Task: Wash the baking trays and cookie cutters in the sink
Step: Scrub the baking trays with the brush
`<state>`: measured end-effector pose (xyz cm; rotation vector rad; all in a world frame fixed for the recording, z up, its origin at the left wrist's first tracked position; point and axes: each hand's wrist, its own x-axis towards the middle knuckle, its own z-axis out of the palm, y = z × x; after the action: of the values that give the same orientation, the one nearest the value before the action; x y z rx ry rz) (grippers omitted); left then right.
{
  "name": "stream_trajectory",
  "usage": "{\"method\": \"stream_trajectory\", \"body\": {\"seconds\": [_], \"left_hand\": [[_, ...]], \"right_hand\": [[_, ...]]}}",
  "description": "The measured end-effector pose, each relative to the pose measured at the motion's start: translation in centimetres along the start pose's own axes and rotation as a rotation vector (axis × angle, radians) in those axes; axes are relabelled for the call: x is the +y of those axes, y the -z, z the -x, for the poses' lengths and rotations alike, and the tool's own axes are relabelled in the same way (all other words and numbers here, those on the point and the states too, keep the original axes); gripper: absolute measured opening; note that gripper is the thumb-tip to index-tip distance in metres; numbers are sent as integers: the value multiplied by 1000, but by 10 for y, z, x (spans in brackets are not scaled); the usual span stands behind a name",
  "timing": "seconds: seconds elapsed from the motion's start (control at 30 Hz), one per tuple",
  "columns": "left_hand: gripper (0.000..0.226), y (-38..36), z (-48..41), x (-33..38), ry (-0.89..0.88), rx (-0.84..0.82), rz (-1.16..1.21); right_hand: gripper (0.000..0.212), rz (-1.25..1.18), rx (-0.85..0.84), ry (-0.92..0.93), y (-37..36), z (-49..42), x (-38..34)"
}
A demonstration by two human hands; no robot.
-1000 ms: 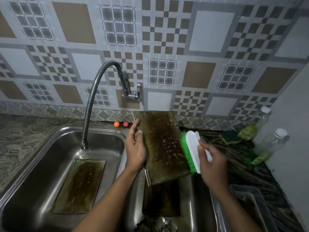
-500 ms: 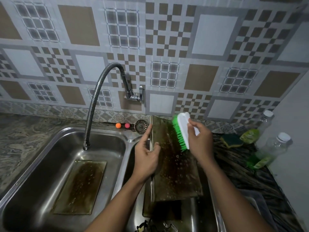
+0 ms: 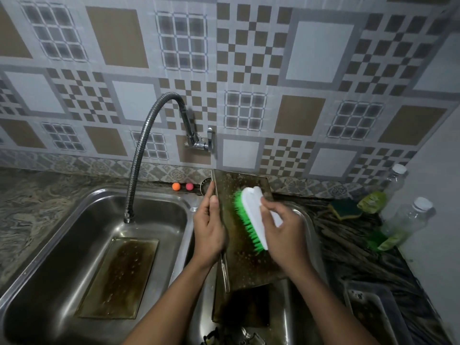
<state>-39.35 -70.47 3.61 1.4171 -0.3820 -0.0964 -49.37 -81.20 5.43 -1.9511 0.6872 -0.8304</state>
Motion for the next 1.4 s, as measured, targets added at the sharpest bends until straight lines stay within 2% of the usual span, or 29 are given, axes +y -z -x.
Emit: {"method": "stream_trajectory", "body": {"seconds": [0.17, 0.27, 0.43, 0.63, 0.73, 0.87, 1.07, 1.2, 1.3, 1.4], "left_hand": [[41, -5, 7, -4, -28, -56, -8], [41, -15, 7, 1, -32, -70, 2], [41, -8, -8, 11, -30, 104, 55], [50, -8, -8, 6, -21, 114, 27], [49, -17, -5, 1, -19, 99, 13], [48, -17, -9, 8, -55, 147, 13], [48, -6, -15, 3, -63, 174, -5], [49, -5, -6, -5, -64, 153, -52], [55, -7, 4, -3, -79, 148, -60], [62, -8, 11, -4, -54, 95, -57]], "right_hand": [[26, 15, 104, -154, 9, -18, 14], [20, -63, 66, -71, -6, -4, -10], [20, -171, -20, 53, -8, 56, -9], [25, -124, 89, -98, 16, 46, 29], [23, -178, 95, -52, 7, 52, 14], [23, -248, 8, 37, -1, 83, 4], [25, -111, 24, -51, 26, 87, 62], [24, -34, 137, -116, 49, 69, 88], [18, -3, 207, -146, 78, 69, 95], [22, 122, 197, -170, 117, 81, 108]]}}
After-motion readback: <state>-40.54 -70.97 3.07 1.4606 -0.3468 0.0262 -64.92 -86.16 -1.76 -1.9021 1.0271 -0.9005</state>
